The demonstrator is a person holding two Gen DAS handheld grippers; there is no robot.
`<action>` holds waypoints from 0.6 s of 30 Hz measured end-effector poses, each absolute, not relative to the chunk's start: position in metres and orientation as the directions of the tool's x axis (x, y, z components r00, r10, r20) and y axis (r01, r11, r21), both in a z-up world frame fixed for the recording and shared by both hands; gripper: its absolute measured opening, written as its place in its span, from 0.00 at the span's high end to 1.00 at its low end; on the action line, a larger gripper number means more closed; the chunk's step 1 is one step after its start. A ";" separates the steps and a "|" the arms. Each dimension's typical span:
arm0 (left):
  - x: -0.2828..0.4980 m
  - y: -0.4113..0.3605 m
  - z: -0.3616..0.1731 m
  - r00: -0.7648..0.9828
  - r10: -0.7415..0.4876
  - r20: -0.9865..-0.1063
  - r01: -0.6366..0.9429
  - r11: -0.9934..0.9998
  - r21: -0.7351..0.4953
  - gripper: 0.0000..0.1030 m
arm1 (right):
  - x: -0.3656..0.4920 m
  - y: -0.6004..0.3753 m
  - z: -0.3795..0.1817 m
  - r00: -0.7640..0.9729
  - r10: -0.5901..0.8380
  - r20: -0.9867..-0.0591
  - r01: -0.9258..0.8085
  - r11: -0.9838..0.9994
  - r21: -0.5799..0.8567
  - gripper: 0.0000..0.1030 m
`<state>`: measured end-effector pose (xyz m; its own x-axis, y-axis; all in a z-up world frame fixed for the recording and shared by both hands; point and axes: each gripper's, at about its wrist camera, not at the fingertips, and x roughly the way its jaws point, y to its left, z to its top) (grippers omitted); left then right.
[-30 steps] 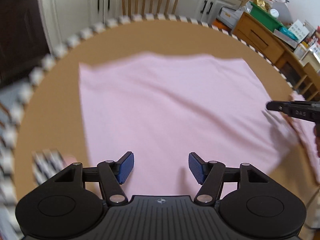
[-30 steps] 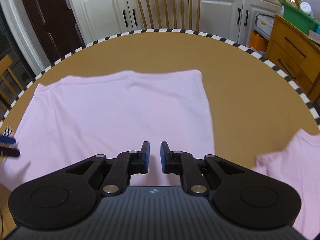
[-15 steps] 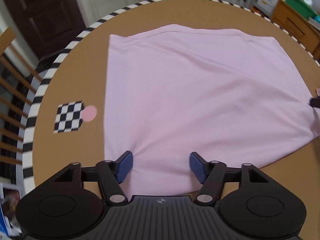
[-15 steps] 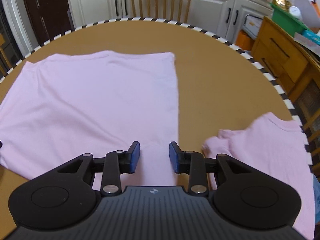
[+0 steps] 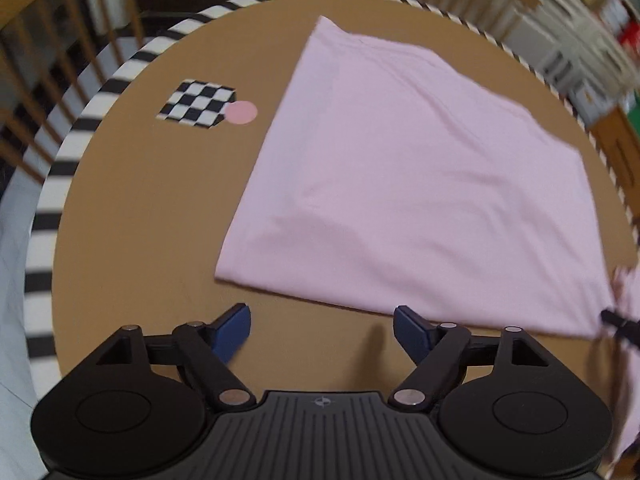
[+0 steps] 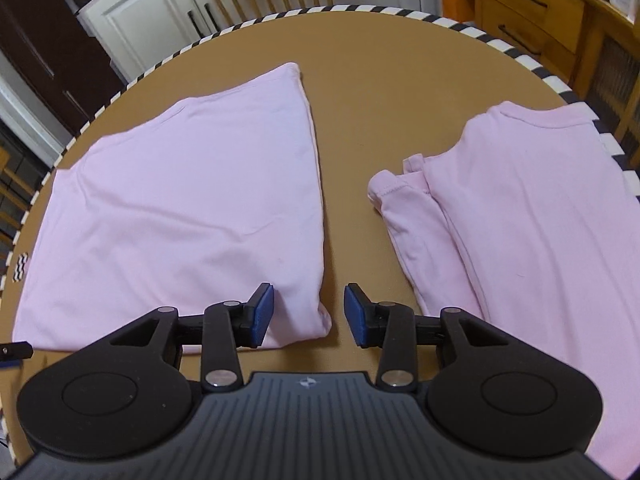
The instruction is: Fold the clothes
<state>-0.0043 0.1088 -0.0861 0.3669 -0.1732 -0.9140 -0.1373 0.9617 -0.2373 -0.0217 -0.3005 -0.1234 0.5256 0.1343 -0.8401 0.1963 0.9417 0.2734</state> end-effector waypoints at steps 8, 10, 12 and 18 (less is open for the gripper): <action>-0.023 0.105 -0.088 0.399 -0.289 -0.870 -0.242 0.882 -0.404 0.20 | -0.014 -0.294 -0.125 0.483 0.157 -0.862 0.122 0.962 0.244 0.93; -0.020 0.100 -0.086 0.416 -0.273 -0.867 -0.218 0.896 -0.386 0.21 | -0.016 -0.291 -0.124 0.461 0.178 -0.870 0.100 0.963 0.250 0.94; -0.015 0.095 -0.085 0.424 -0.236 -0.874 -0.199 0.917 -0.344 0.21 | -0.020 -0.286 -0.123 0.436 0.202 -0.877 0.081 0.962 0.262 0.94; 0.009 0.089 -0.083 0.477 -0.115 -0.871 -0.173 0.960 -0.221 0.39 | -0.048 -0.259 -0.120 0.376 0.250 -0.892 -0.006 0.963 0.268 0.94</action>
<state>0.0086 0.0891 -0.0831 0.4770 -0.1147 -0.8714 -0.1730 0.9598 -0.2210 -0.0482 -0.2587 -0.1201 0.3757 0.2503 -0.8923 -0.0056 0.9634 0.2679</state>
